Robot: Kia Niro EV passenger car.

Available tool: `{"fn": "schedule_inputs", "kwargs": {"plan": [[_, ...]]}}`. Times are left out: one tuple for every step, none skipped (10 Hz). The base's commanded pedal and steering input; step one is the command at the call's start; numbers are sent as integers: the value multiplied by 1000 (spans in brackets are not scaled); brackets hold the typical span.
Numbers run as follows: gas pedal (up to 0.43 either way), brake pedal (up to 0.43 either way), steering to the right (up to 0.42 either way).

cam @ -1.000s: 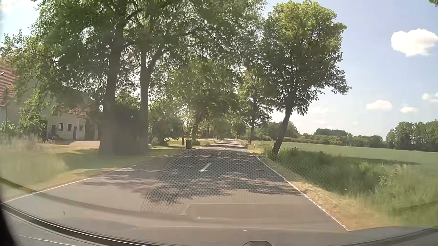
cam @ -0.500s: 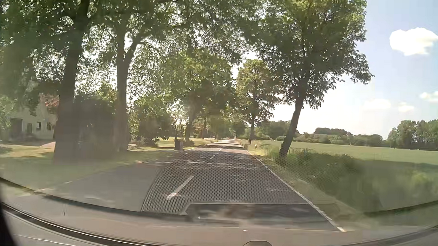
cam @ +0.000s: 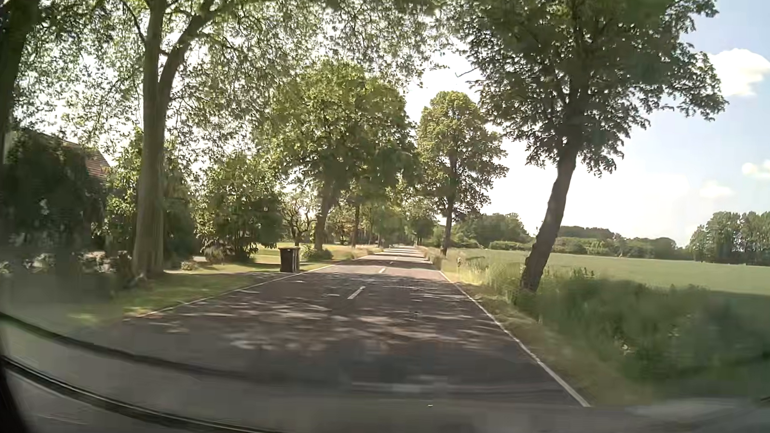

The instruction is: Follow the waypoints while adhering to traffic rules and regulations

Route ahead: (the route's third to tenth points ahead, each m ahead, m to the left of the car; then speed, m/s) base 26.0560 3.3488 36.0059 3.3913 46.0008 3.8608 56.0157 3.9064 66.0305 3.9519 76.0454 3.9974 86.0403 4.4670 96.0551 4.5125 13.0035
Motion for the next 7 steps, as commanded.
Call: {"fn": "schedule_inputs", "kwargs": {"plan": [[488, 6, -6], [488, 6, -7], [488, 6, -7], [488, 6, -7], [488, 6, -6], [488, 6, -6], [488, 6, -7]]}}
